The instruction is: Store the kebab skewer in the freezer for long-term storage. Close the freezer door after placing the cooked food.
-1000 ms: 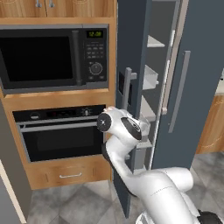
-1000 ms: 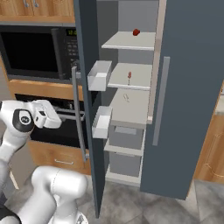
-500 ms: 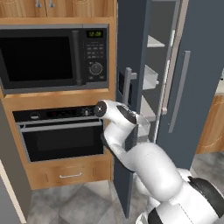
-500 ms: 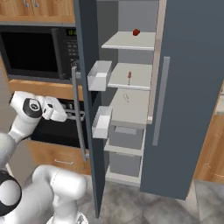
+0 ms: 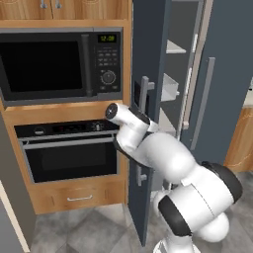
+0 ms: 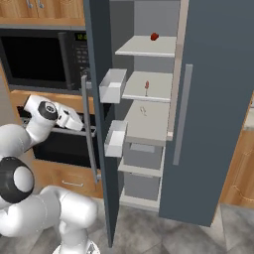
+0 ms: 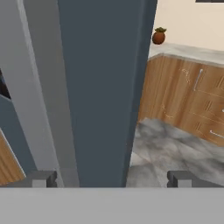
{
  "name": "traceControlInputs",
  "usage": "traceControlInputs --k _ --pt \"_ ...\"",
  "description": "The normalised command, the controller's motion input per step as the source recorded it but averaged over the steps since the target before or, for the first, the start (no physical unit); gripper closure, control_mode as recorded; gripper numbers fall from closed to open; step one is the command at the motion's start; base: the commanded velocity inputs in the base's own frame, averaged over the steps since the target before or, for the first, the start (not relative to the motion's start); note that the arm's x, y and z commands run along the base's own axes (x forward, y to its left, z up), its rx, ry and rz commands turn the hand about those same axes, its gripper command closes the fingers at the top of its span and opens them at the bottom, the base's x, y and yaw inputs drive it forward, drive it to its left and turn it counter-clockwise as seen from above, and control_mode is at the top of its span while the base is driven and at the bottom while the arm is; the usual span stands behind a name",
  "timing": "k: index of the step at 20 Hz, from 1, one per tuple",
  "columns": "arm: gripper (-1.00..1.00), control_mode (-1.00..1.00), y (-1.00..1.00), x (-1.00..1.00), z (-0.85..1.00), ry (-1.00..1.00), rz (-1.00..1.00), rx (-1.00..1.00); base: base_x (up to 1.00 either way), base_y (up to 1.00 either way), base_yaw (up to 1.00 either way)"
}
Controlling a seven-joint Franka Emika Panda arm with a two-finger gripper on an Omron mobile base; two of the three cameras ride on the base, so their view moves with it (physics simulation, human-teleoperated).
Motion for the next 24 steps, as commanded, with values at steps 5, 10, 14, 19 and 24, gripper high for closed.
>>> traceControlInputs --k 5,10,14,19,24 --pt "-1.00 -1.00 -0.36 0.38 -0.13 0.03 0.00 0.00 0.00 0.00 0.00" --pt "-1.00 -1.00 -0.79 0.46 -0.14 0.07 0.01 0.00 0.00 0.00 0.00" --pt "-1.00 -1.00 -1.00 0.40 -0.03 0.00 0.19 0.06 0.00 0.00 0.00" --pt "-1.00 -1.00 -1.00 0.39 0.00 0.01 0.19 0.05 0.00 0.00 0.00" --pt "-1.00 -1.00 -0.78 0.72 -0.02 0.11 0.12 0.02 0.00 0.00 0.00"
